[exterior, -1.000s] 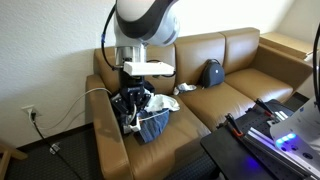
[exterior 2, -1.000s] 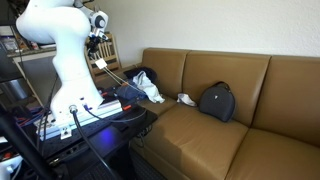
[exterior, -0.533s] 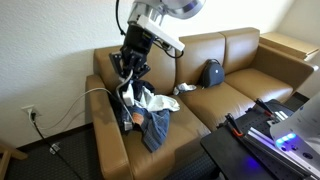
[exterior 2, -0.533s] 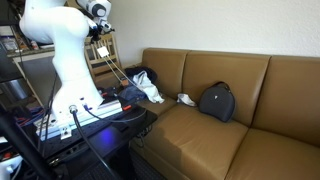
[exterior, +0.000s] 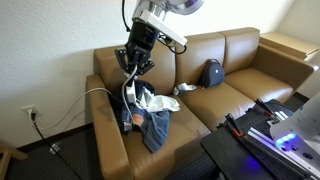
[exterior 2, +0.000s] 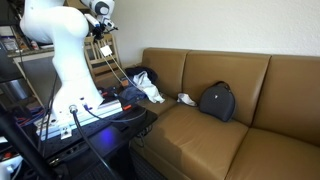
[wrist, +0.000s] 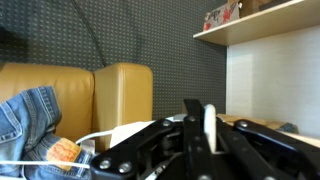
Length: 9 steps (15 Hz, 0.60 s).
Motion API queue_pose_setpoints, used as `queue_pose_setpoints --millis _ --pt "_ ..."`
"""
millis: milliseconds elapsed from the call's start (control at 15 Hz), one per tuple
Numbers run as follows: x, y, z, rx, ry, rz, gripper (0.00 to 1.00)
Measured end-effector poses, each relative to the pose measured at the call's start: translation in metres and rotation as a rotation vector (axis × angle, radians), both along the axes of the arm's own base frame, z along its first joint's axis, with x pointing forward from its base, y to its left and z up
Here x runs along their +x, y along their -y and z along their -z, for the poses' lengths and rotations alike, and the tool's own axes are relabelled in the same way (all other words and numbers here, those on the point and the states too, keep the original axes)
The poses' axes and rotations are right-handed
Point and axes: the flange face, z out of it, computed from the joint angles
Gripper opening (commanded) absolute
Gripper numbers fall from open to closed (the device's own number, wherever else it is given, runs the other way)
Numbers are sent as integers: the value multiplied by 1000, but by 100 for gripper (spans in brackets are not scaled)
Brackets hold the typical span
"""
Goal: Put the white adapter on the floor
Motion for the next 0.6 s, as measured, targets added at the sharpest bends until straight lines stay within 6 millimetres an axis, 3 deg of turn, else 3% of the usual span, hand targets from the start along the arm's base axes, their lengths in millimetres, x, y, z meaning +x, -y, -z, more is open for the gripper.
queue_pose_setpoints --millis 400,600 --pt "22 -56 21 4 -152 -232 0" --pt "6 -106 46 35 -170 -323 0"
